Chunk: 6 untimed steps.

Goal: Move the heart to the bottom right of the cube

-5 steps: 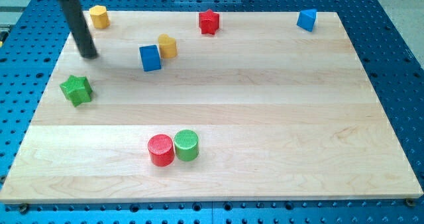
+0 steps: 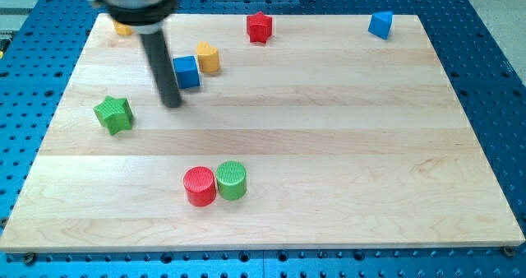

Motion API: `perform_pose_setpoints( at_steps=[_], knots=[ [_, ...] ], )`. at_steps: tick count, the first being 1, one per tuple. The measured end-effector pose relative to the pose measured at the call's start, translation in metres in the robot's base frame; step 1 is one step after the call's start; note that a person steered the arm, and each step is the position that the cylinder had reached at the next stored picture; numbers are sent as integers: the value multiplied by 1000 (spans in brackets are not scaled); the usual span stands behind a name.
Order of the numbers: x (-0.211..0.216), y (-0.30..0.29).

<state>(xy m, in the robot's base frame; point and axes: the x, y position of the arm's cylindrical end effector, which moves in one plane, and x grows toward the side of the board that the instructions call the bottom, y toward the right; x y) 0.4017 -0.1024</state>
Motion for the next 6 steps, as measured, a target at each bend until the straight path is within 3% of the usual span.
perform_pose_setpoints(
  at_steps=[1,2,3,4,5,6],
  knots=[
    [-37,91],
    [-110,73],
    [-121,6],
    [-76,32],
    [-2,79],
    [63,40]
  ],
)
